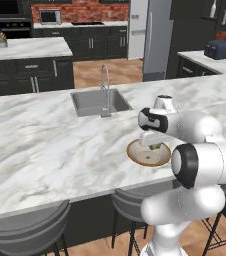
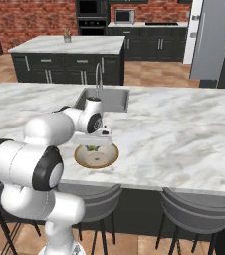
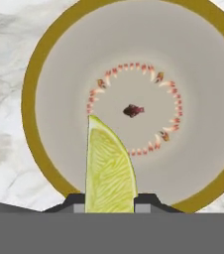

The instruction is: There is a bowl on the dining counter. Grab a lemon wedge from the fridge and place it in the bowl. Then get the liquor bottle and glass cup from the cabinet and place them next to the bowl.

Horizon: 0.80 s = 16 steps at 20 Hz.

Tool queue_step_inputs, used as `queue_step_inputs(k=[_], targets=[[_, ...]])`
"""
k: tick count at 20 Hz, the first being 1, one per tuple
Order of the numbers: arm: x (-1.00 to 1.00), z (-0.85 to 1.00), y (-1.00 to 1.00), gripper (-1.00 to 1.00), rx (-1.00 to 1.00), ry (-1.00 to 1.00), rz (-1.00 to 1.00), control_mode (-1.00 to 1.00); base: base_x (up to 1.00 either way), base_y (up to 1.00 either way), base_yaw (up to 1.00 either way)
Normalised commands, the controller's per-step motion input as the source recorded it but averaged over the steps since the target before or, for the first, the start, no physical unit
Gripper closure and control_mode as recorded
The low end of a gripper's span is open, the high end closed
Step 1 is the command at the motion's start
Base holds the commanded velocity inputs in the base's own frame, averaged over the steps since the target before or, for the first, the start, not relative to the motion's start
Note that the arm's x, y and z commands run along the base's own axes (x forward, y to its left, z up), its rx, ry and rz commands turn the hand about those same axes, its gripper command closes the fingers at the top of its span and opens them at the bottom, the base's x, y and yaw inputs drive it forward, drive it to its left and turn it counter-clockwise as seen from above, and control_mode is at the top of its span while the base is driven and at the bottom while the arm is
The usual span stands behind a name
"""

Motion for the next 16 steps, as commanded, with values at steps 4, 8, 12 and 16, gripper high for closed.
queue_step_inputs(k=[4,8,12,16], targets=[[0.0,-0.44,0.0,1.0,0.0,0.0,0.0,-1.0,0.0,0.0,0.0],[0.0,-0.39,0.0,1.0,0.0,0.0,0.0,-1.0,0.0,0.0,0.0],[0.0,-0.11,0.0,-1.0,0.0,0.0,0.0,-1.0,0.0,0.0,0.0],[0.01,0.01,0.0,-1.0,0.0,-0.01,0.0,-1.0,0.0,0.0,0.0]])
